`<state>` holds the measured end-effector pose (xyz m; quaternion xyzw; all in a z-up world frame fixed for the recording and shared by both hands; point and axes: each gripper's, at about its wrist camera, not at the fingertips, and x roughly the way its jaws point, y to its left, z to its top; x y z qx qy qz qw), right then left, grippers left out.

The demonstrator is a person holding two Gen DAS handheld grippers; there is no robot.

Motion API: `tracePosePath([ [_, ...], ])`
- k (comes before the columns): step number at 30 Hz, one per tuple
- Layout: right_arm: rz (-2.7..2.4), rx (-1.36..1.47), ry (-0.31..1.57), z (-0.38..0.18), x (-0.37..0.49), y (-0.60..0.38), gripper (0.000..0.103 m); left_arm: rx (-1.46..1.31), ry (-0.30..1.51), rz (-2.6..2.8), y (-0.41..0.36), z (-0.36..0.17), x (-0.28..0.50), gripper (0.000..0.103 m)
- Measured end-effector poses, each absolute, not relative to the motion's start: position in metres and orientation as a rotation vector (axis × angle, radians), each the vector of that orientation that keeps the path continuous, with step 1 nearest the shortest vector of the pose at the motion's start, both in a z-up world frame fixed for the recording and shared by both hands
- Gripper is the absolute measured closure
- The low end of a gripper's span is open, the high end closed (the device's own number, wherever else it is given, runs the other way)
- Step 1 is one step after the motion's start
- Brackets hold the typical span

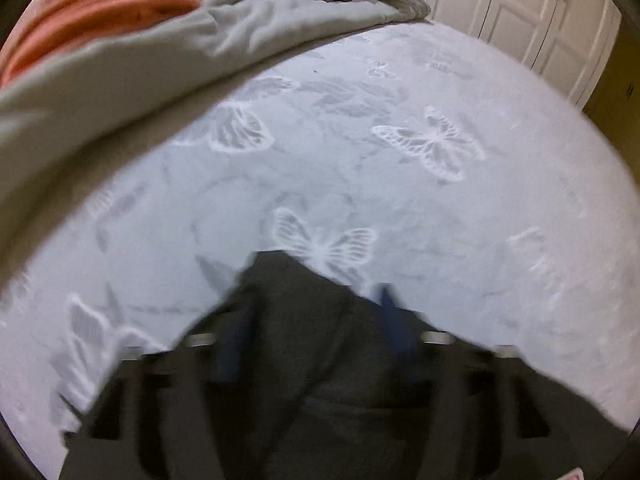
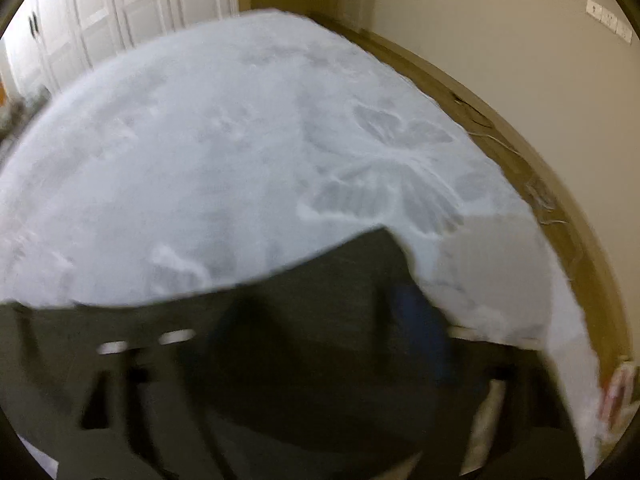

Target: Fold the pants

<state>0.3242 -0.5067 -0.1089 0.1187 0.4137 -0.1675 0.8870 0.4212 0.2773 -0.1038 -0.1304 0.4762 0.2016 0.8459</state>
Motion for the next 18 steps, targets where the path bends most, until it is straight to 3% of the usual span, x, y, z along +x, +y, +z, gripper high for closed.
tracePosePath([
  [1,-0.345,0.267,0.858,-0.107,0.324,-0.508,0.096,-0.302,0.996,0.398,0.282,-0.101,0.418,0.076],
  [2,-0.330,0.289,0.844,-0.103,0.321,-0.509,0.096,-0.342,0.977,0.371,0.289,-0.097,0.414,0.077],
  [3,-0.322,0.291,0.825,-0.097,0.317,-0.508,0.096,-0.394,0.942,0.335,0.296,-0.087,0.404,0.088],
  [4,-0.319,0.278,0.784,-0.086,0.310,-0.506,0.096,-0.419,0.925,0.306,0.298,-0.080,0.399,0.091],
  [12,-0.196,0.297,0.468,0.001,0.178,-0.508,0.097,-0.448,0.744,0.084,0.311,0.026,0.285,0.093],
  [18,-0.163,0.269,0.502,-0.020,0.073,-0.502,0.096,-0.406,0.784,0.049,0.324,0.017,0.179,0.093],
])
